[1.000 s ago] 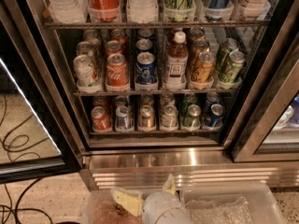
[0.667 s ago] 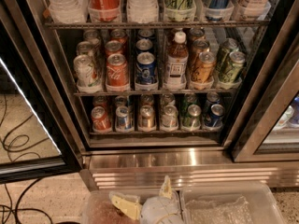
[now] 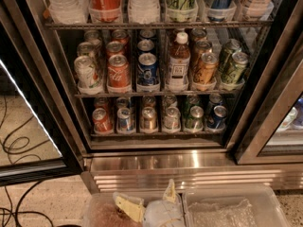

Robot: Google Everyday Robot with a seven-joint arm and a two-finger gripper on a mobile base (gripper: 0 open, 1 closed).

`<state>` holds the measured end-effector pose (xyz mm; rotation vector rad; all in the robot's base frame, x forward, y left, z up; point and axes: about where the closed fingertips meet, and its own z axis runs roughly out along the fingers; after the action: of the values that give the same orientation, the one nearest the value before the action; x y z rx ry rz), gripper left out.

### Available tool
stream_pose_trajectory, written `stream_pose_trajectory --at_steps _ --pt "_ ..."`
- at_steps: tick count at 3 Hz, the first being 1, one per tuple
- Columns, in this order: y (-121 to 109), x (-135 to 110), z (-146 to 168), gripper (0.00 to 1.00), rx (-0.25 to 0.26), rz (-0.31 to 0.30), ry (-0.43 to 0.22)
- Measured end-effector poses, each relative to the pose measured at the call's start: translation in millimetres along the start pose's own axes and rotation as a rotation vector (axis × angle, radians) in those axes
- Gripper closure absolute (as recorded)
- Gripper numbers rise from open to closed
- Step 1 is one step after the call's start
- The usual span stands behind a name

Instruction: Pick 7up can from bottom shelf of fridge

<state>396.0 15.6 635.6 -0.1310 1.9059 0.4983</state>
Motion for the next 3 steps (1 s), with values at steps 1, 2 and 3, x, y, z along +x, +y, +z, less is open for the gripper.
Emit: stream_pose_trajectory --at_steps 1,2,3 --pt "3 22 7 0.00 0.013 -0.005 0.005" --pt "-5 33 17 0.00 0.075 -0.087 -0.013" --pt "-16 25 15 0.00 0.125 -0.111 -0.051"
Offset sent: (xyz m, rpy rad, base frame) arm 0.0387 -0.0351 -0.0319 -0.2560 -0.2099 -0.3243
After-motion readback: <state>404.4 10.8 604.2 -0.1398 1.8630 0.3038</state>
